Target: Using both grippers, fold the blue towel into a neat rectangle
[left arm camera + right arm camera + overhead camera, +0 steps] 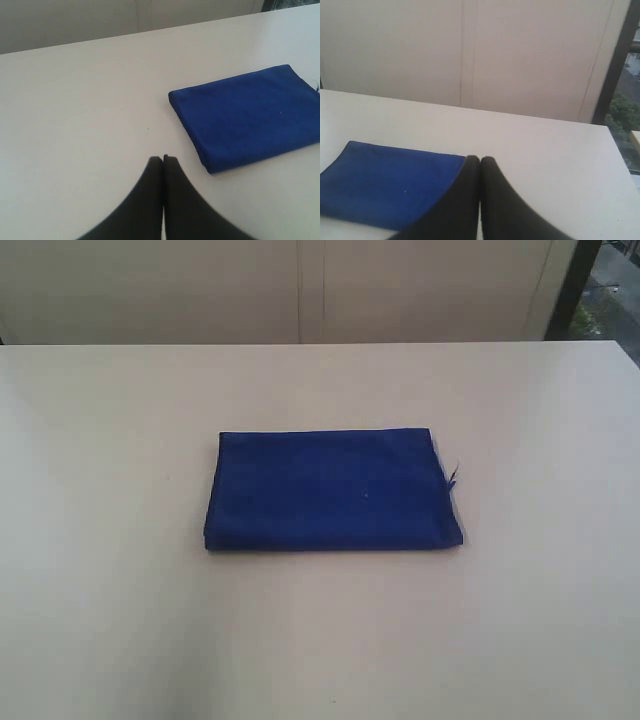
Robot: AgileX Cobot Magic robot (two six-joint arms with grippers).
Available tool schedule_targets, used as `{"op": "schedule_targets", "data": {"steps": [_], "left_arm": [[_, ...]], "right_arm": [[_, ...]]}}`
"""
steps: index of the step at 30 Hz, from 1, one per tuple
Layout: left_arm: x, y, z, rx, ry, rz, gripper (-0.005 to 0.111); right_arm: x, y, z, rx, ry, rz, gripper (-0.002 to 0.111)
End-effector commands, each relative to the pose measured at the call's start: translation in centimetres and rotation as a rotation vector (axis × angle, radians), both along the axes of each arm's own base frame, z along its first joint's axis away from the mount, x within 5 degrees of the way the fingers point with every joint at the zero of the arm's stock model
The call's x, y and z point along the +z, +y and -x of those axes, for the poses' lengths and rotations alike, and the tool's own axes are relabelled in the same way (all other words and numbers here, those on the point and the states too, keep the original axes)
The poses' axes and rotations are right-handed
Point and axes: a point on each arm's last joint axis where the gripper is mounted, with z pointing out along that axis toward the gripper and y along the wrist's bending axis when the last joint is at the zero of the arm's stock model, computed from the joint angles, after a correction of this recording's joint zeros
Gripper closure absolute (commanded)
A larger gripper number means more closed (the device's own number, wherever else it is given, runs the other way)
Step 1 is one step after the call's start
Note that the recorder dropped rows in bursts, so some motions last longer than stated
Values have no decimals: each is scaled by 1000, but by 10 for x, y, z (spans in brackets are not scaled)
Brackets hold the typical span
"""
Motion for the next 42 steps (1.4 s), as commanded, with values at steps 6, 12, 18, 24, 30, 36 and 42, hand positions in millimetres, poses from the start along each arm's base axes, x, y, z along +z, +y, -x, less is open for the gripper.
{"op": "schedule_targets", "data": {"steps": [6,12,18,24,30,36,42], "left_arm": [[0,0,2,-4,-5,15,107],[0,0,2,-4,-5,15,107],[0,0,2,-4,-5,15,107],[0,0,2,-4,-5,15,107],[0,0,2,-4,-5,15,107],[0,0,2,-4,-5,15,107],[1,0,1,-4,-8,16,107]], "right_arm": [[3,-5,22,-126,-116,3,108],[4,-4,24,-126,-126,3,108],[4,-4,24,-126,-126,3,108],[4,-4,24,-126,-126,3,108],[3,-4,24,-126,-127,3,108],[-11,-4,30,-126,-145,2,108],[-39,-5,17,-126,-54,5,108]]}}
